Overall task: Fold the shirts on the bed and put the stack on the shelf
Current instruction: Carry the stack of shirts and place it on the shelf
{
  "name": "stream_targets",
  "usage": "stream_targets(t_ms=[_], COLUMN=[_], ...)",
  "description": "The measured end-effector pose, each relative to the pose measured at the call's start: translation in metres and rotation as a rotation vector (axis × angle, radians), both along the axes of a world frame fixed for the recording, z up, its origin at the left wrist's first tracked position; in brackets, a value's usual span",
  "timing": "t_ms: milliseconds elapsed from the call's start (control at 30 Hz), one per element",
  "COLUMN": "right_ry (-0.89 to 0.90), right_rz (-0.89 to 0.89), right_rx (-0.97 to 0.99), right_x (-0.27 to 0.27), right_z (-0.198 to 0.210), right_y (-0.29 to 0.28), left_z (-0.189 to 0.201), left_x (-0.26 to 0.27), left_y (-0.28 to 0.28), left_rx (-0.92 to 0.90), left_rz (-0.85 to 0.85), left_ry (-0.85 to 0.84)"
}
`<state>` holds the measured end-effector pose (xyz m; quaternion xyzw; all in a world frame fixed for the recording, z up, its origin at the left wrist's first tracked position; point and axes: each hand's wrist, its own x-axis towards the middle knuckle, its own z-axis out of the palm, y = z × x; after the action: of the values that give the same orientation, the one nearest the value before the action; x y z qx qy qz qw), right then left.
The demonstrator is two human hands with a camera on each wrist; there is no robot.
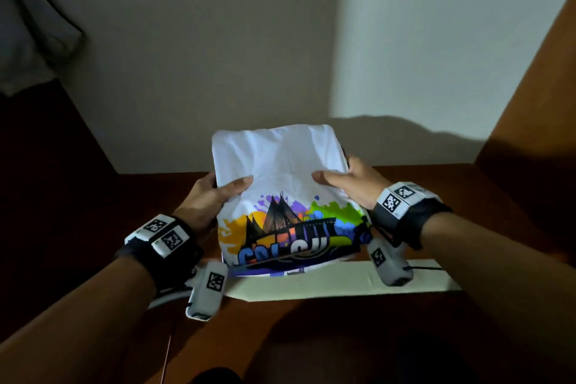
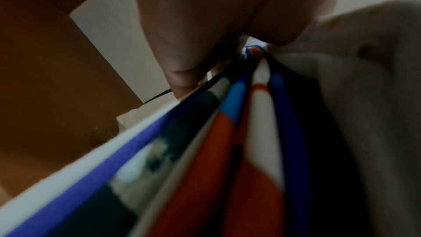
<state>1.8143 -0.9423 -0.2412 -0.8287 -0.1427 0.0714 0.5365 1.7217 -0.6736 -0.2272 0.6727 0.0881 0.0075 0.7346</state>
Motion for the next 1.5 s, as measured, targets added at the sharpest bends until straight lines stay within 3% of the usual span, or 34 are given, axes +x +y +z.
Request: stream_targets(t_ms=[267, 400, 533, 767, 933, 1033, 1167, 1233, 1367, 1500], right_ry=[0.044, 0.186, 0.256, 0.368, 0.221, 0.108, -0.011, -0.061, -0.01, 0.158], right_rz=[-0.046, 0.0, 0.084, 0.053, 0.016, -0.022, -0.134, -0.29, -0.598, -0.66], right_rx=[-0.068, -0.105, -0.184, -0.238, -0.51, -0.636, -0.747, -0.642, -0.211, -0.081], right_x=[0.043, 0.04, 0.034, 0.037, 0.045, 0.052, 0.042, 0.029, -0.01, -0.049], right_z=[-0.017, -0.038, -0.08, -0.127, -0.09, -0.059, -0.053, -0.063, -0.088, -0.114], right_y=[0.025, 0.028, 0.023, -0.001, -0.007, -0.017, -0.043, -0.055, -0.066, -0.073], left_z=[-0.015, -0.057, -0.1, -0.139, -0.144, -0.151, -0.169, -0.175, -0.162, -0.15], left_x=[0.036, 0.048, 0.04, 0.012, 0.017, 0.032, 0.062, 0.075, 0.081, 0.078], left_y=[0.01, 0.021, 0.016, 0.004, -0.018, -0.04, -0.073, -0.087, -0.112, -0.134], left_rx=[0.015, -0.133, -0.158, -0.357, -0.408, -0.436, -0.534, -0.541, -0.645, -0.632], left_rz=[0.038, 0.026, -0.009, -0.06, -0.093, 0.014, 0.124, 0.177, 0.246, 0.215], left_ry=[0.037, 0.131, 0.235, 0.374, 0.391, 0.387, 0.398, 0.391, 0.384, 0.331])
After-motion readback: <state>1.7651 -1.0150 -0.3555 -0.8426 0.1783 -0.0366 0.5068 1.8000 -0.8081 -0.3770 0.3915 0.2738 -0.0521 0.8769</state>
